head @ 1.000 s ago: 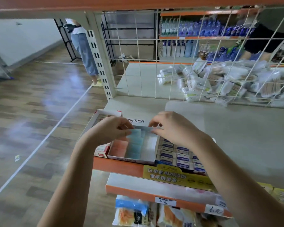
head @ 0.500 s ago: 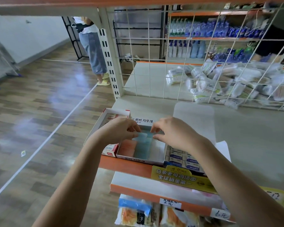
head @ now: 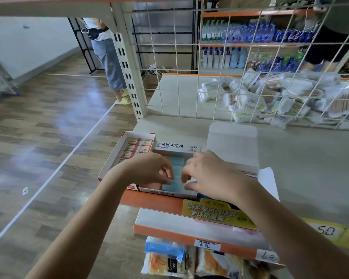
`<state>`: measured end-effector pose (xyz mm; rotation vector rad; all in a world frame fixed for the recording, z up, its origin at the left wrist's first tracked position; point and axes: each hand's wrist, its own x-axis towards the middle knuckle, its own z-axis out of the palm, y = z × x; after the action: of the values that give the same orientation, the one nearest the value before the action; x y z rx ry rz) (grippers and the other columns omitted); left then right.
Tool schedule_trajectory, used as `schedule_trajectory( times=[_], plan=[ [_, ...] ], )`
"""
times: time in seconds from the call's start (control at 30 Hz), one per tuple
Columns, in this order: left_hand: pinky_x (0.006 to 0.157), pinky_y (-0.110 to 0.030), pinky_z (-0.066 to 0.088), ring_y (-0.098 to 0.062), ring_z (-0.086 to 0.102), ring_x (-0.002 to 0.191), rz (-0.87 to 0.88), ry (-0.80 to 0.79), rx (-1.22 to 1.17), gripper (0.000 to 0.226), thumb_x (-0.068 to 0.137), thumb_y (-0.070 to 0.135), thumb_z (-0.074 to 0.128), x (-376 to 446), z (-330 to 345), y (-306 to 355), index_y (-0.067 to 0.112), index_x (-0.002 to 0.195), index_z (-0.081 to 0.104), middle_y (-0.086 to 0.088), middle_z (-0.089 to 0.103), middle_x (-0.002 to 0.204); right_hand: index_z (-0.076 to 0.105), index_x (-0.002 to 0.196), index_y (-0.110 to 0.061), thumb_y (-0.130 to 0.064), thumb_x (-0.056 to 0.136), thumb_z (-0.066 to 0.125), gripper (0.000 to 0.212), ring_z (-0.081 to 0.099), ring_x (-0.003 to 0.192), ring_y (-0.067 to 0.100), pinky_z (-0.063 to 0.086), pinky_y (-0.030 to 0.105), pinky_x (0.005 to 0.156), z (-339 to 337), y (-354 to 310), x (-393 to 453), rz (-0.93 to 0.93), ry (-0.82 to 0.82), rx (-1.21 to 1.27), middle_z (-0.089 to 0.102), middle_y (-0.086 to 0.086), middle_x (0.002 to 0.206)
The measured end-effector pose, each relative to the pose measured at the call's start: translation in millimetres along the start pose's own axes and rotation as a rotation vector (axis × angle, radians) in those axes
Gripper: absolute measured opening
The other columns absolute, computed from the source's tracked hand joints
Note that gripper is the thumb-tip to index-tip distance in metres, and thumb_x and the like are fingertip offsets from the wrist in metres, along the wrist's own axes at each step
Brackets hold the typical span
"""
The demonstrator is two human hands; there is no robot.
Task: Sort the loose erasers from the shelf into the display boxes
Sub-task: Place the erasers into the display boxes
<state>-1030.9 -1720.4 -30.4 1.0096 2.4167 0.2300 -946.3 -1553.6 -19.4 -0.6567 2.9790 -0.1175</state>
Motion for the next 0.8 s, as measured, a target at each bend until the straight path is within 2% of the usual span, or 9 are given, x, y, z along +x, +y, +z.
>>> schedule_trajectory(
  times=[0.13,0.23,0.33,0.43,0.57,0.7,0.8],
  plan=[
    [0.078,-0.020,0.040,-0.001,0.055,0.088,0.000,-0.014,0.062,0.020,0.086,0.033,0.063,2,3,0,0.027,0.103,0.069,0.014,0.065,0.101,0.064,0.110,-0.026,-0.032,0.094,0.048,0.024,0.046,0.107,0.017,0.035,0.036,0.095,8,-6,-2,-0.021,-0.023,-0.035,0.063,-0.005,0.110],
    [0.075,-0.020,0.040,0.000,0.054,0.083,-0.001,-0.027,0.039,0.019,0.085,0.029,0.065,1,1,0,0.026,0.103,0.067,0.013,0.066,0.101,0.064,0.109,-0.025,-0.031,0.094,0.049,0.022,0.048,0.108,0.017,0.034,0.037,0.098,13,-8,-2,-0.031,-0.039,-0.050,0.064,-0.004,0.109],
    [0.078,-0.023,0.042,-0.004,0.055,0.086,0.005,-0.023,0.061,0.024,0.084,0.025,0.067,0,0,2,0.029,0.107,0.064,0.014,0.064,0.099,0.064,0.107,-0.025,-0.029,0.094,0.050,0.020,0.049,0.107,0.017,0.030,0.038,0.099,16,-9,-2,-0.039,-0.045,-0.044,0.064,-0.003,0.107],
    [0.078,-0.021,0.040,-0.002,0.052,0.087,0.047,-0.069,0.085,0.033,0.085,0.018,0.064,1,-2,9,0.031,0.115,0.061,0.016,0.059,0.099,0.065,0.107,-0.023,-0.030,0.094,0.050,0.021,0.049,0.107,0.017,0.035,0.036,0.097,16,-9,-2,-0.040,-0.046,-0.034,0.063,-0.003,0.107],
    [0.079,-0.019,0.041,0.004,0.049,0.081,0.058,-0.107,0.078,0.033,0.086,0.014,0.061,0,-4,11,0.031,0.114,0.063,0.013,0.064,0.107,0.064,0.106,-0.022,-0.029,0.094,0.050,0.019,0.050,0.105,0.017,0.038,0.036,0.095,17,-7,-2,-0.055,-0.052,-0.046,0.063,-0.001,0.106],
    [0.080,-0.020,0.043,0.001,0.052,0.082,0.042,-0.085,0.061,0.033,0.085,0.017,0.062,-1,-2,11,0.033,0.114,0.063,0.015,0.062,0.100,0.064,0.108,-0.022,-0.028,0.094,0.051,0.020,0.050,0.104,0.017,0.041,0.036,0.093,15,-6,-3,-0.061,-0.046,-0.005,0.062,0.000,0.106],
    [0.083,-0.023,0.044,-0.001,0.053,0.086,0.056,0.019,0.080,0.027,0.086,0.025,0.064,1,-13,18,0.032,0.112,0.062,0.016,0.058,0.094,0.061,0.115,-0.019,-0.030,0.092,0.054,0.026,0.047,0.106,0.015,0.040,0.032,0.093,-3,6,-6,-0.042,0.008,0.107,0.059,-0.001,0.109]
  ],
)
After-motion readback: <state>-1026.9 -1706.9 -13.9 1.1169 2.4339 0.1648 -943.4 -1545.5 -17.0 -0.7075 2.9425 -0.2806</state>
